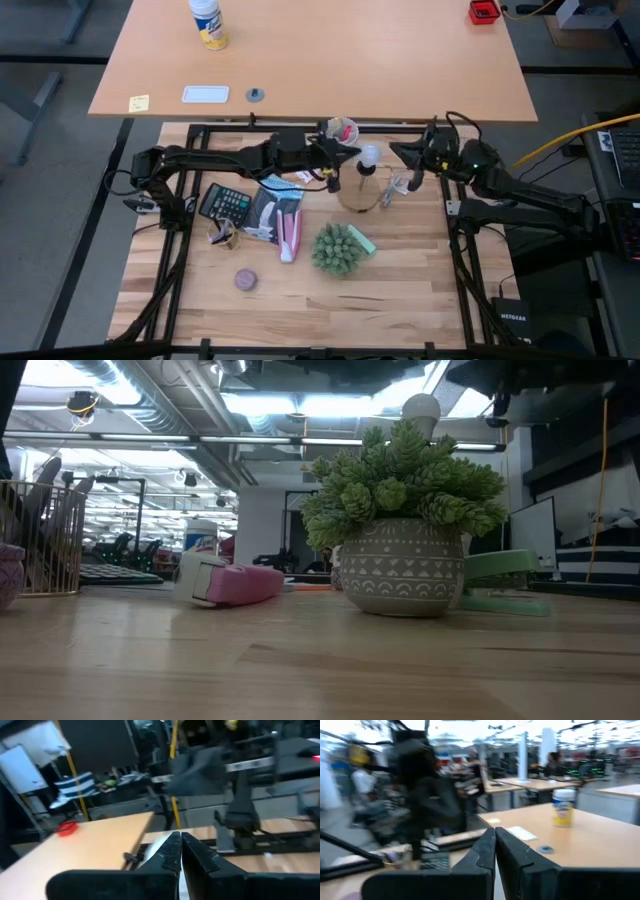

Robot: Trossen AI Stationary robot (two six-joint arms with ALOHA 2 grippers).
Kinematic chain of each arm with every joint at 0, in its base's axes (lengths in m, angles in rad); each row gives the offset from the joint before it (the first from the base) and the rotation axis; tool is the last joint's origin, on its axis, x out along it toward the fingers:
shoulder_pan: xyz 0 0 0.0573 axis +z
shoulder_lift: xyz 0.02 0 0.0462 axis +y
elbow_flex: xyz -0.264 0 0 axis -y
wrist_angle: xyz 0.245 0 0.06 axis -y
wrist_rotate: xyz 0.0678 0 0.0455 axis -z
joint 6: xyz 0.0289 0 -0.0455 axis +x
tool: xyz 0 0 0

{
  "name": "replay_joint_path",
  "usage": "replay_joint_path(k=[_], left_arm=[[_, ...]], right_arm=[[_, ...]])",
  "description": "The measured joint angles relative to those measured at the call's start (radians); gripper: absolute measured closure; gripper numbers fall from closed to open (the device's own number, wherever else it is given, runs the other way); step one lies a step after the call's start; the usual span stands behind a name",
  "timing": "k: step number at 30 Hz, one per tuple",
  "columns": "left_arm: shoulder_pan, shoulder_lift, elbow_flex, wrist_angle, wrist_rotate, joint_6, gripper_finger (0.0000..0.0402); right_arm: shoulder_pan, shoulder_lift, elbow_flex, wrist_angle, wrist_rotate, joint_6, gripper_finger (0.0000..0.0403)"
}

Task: Screw lightbulb
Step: Remove the lightbulb from the lamp

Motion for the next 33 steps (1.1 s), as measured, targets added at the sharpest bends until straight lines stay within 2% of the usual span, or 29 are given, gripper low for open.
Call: replay_joint_path(k=[5, 9, 16, 21, 33], left_arm=[[0.035, 0.002, 0.000, -0.017, -0.034, 0.000, 0.0396], [0.073, 0.032, 0.000, -0.016, -0.035, -0.055, 0.0396], [0.091, 0.066, 0.000, -0.003, 0.023, -0.068, 0.0396], [0.077, 0.068, 0.000, -0.007, 0.049, -0.075, 0.0396], [0.022, 0.069, 0.000, -0.042, 0.055, -0.064, 0.0396]], right_arm=[[0.001, -0.015, 0.000, 0.005, -0.108, 0.058, 0.0386], [0.041, 0.020, 0.000, -0.012, -0.115, 0.074, 0.0386], [0.143, 0.086, 0.000, -0.019, 0.043, 0.044, 0.0386], [0.173, 0.097, 0.000, -0.047, 0.175, 0.042, 0.0386], [0.169, 0.098, 0.001, -0.071, 0.311, 0.028, 0.0386]])
